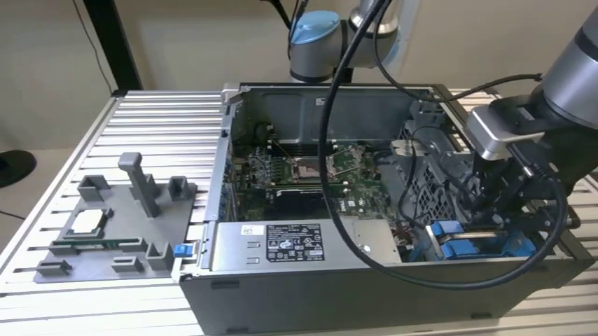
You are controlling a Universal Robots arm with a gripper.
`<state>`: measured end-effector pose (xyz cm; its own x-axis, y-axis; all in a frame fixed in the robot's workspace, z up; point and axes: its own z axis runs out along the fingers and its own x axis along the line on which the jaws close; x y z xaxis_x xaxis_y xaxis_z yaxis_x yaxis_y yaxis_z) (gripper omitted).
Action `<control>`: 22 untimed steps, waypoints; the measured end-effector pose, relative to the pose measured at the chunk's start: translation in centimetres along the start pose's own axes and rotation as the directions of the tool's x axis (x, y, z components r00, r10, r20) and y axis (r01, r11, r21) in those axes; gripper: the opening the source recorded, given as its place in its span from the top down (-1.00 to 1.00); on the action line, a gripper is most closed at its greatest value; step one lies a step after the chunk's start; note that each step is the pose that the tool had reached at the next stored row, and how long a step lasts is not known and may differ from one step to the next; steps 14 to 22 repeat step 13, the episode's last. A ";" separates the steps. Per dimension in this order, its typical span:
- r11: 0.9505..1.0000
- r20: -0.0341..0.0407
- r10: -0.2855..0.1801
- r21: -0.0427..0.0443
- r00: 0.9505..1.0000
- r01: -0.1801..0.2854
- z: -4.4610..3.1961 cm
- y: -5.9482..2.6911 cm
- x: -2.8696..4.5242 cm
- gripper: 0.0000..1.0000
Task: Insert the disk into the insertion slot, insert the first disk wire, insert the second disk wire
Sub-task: 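Insert the second disk wire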
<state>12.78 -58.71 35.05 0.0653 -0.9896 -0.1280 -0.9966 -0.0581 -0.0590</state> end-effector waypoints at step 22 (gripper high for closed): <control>1.000 0.000 0.000 0.000 1.000 0.000 -1.90 -0.12 -0.24 -1.00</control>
